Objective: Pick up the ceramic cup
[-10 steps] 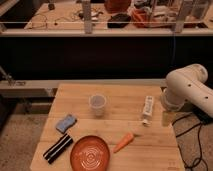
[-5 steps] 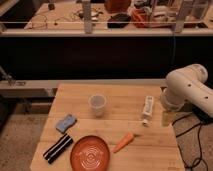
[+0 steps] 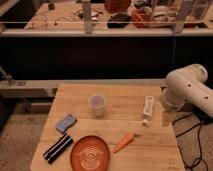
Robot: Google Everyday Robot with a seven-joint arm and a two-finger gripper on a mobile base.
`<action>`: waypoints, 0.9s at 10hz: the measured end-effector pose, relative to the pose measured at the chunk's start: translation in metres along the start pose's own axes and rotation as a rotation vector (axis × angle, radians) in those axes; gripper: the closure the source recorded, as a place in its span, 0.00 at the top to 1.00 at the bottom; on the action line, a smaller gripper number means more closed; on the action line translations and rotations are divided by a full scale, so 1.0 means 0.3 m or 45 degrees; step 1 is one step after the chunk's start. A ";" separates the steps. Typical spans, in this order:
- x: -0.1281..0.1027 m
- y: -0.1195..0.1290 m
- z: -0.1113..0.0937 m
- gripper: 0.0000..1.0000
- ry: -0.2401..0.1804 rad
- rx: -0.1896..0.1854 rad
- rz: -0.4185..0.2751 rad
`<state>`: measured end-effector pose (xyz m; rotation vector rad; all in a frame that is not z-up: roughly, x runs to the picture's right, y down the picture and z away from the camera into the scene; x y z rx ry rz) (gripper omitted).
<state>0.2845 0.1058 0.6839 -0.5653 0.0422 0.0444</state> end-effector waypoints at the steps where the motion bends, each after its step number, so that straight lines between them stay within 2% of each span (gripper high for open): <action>1: -0.012 -0.010 -0.007 0.80 0.015 0.012 -0.017; 4: -0.158 -0.048 -0.032 0.80 0.063 0.053 -0.109; 7: -0.203 -0.065 -0.055 0.80 0.091 0.079 -0.185; 9: -0.268 -0.082 -0.071 0.80 0.099 0.096 -0.250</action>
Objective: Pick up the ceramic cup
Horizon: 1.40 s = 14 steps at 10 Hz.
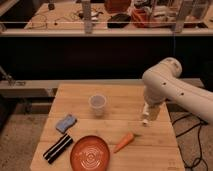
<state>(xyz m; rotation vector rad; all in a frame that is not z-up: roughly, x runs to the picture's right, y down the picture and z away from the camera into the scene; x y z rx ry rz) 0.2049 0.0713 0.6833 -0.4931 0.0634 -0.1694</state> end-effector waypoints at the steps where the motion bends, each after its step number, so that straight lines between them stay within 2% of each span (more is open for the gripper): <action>1: -0.052 -0.024 -0.017 0.80 0.008 0.017 -0.044; 2: -0.107 -0.048 -0.032 0.80 0.013 0.034 -0.089; 5: -0.146 -0.084 -0.055 0.80 0.028 0.064 -0.196; 11: -0.323 -0.181 -0.052 0.80 0.007 0.156 -0.404; 14: -0.376 -0.215 -0.044 0.80 -0.004 0.184 -0.479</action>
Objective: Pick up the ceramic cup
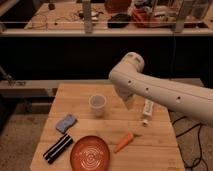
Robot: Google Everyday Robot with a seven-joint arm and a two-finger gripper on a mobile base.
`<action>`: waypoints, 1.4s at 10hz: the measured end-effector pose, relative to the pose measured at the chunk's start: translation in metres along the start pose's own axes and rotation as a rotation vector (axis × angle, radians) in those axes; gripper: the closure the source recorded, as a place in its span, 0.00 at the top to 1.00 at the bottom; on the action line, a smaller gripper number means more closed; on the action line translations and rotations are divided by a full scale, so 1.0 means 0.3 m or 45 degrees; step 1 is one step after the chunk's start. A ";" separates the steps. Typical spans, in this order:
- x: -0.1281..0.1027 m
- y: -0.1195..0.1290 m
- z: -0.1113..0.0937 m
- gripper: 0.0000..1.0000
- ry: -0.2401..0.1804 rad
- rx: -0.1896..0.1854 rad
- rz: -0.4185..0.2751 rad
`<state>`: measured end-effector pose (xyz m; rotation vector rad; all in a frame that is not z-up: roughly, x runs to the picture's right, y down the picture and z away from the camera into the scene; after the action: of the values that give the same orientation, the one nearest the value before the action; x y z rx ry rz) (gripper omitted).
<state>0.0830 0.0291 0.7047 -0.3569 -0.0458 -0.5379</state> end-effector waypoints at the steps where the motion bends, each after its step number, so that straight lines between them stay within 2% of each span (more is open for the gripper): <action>1: -0.035 -0.029 0.009 0.80 -0.011 0.017 -0.047; 4: -0.091 -0.080 0.030 0.80 -0.027 0.050 -0.139; 8: -0.132 -0.119 0.082 0.80 -0.072 0.068 -0.217; 14: -0.204 -0.144 0.191 0.80 -0.142 0.072 -0.319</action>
<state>0.0114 0.0446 0.7638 -0.3278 -0.2150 -0.7624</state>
